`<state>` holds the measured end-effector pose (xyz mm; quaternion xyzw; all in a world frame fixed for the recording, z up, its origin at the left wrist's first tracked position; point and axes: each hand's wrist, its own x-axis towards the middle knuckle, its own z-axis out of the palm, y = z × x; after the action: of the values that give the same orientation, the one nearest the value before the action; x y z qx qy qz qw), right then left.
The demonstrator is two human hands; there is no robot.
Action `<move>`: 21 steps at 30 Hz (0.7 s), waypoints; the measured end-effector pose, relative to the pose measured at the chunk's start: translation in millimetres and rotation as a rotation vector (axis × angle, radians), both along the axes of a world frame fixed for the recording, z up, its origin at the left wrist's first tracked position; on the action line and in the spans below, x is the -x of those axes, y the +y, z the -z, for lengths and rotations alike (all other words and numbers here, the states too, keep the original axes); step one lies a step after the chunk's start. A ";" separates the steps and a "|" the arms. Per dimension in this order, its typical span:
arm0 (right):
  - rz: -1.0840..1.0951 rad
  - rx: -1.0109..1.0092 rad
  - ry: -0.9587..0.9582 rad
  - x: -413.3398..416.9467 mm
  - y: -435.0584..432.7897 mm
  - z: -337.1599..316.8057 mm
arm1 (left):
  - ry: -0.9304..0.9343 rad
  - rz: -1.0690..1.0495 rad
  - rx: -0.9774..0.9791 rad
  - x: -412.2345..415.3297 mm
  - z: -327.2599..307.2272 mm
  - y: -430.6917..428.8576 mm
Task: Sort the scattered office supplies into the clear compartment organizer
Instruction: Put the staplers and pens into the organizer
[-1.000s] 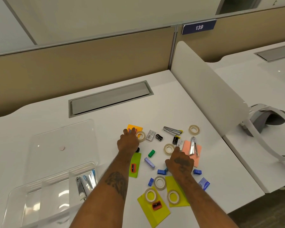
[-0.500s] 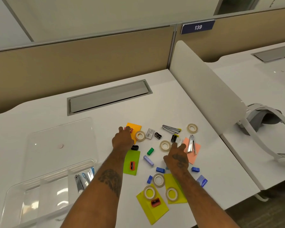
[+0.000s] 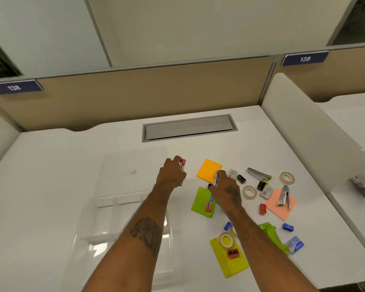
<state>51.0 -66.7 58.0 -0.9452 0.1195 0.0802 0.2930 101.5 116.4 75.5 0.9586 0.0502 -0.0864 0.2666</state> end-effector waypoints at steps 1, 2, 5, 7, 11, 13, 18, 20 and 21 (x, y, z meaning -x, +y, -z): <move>-0.019 -0.048 -0.011 2.3 15.2 -3.3 | 0.003 -0.012 0.021 5.9 -3.5 12.9; -0.033 -0.091 -0.017 5.5 29.8 -5.6 | 0.008 -0.024 0.038 12.8 -6.1 25.7; -0.065 -0.217 -0.021 16.8 68.9 -9.6 | 0.050 -0.048 0.046 37.1 -9.6 62.5; -0.084 -0.273 0.001 23.0 90.4 -9.5 | 0.075 -0.059 0.045 54.4 -8.1 83.5; -0.090 -0.298 0.035 34.0 121.4 -6.4 | 0.101 -0.078 0.074 82.9 0.8 108.9; -0.099 -0.301 0.044 38.0 131.4 -4.9 | 0.107 -0.080 0.084 92.8 5.7 113.4; -0.145 -0.284 0.059 37.3 145.3 0.9 | 0.104 -0.070 0.066 103.8 14.5 112.9; -0.178 -0.260 0.069 36.1 149.9 2.6 | 0.107 -0.058 0.045 105.5 18.3 113.1; -0.193 -0.251 0.073 36.2 152.2 3.1 | 0.109 -0.053 0.030 106.1 19.6 114.1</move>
<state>14.8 85.5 54.9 -0.9048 0.0277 0.1565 0.3950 -4.7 230.5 55.9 0.9467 0.0886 -0.1320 0.2801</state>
